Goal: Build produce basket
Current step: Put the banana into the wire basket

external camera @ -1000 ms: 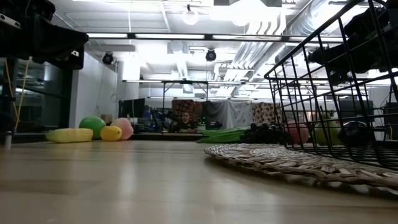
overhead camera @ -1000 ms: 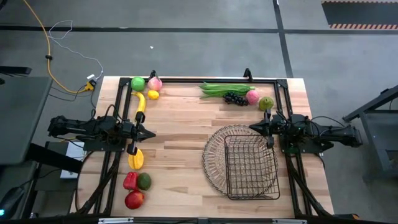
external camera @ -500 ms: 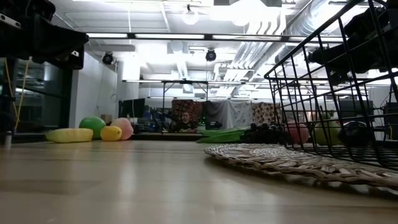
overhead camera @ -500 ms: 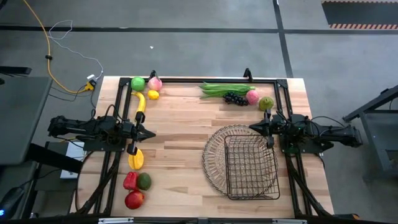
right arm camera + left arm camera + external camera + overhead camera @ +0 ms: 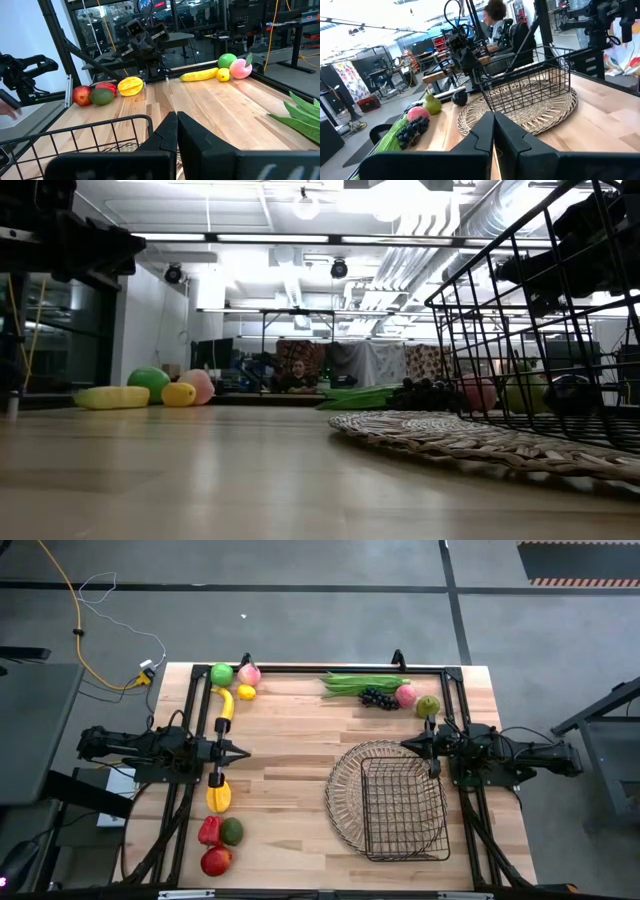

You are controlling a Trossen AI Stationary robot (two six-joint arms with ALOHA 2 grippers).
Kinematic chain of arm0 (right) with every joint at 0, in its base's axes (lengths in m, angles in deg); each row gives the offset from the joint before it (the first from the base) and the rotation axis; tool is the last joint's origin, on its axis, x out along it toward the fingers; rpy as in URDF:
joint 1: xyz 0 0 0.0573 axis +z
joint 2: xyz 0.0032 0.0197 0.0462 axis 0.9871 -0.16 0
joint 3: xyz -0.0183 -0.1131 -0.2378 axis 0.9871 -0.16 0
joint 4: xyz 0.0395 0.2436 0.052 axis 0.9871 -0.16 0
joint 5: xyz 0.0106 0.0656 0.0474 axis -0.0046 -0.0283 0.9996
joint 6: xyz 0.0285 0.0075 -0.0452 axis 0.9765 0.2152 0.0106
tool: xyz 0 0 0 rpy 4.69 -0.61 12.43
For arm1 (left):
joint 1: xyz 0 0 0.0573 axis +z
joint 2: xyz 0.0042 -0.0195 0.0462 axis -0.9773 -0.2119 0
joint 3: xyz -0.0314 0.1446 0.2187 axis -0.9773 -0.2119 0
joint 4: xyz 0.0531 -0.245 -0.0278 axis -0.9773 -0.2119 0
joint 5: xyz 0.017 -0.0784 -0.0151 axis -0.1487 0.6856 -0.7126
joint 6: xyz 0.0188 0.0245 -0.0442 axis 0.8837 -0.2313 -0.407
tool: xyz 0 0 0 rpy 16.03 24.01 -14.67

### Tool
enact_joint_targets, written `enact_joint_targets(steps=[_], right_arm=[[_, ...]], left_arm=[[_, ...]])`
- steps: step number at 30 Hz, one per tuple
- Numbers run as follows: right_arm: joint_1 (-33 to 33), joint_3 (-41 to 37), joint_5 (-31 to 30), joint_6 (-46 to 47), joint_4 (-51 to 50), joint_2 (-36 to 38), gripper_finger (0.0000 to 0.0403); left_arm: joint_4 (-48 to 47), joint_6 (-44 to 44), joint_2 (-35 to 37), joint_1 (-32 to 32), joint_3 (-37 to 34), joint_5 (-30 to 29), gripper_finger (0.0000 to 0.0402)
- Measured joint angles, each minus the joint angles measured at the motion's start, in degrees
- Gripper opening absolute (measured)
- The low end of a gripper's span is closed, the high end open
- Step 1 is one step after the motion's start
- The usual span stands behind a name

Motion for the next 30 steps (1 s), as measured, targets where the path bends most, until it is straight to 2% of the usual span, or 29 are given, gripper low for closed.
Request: enact_joint_targets(steps=[9, 30], right_arm=[[0.0, 0.01, 0.01, 0.0, -0.02, 0.0, 0.0], [0.0, 0.01, 0.01, 0.0, 0.0, 0.0, 0.0]], left_arm=[[0.0, -4.79, 0.0, 0.0, 0.02, 0.13, 0.0003], [0.02, -4.77, 0.0, 0.0, 0.02, 0.15, 0.0003]])
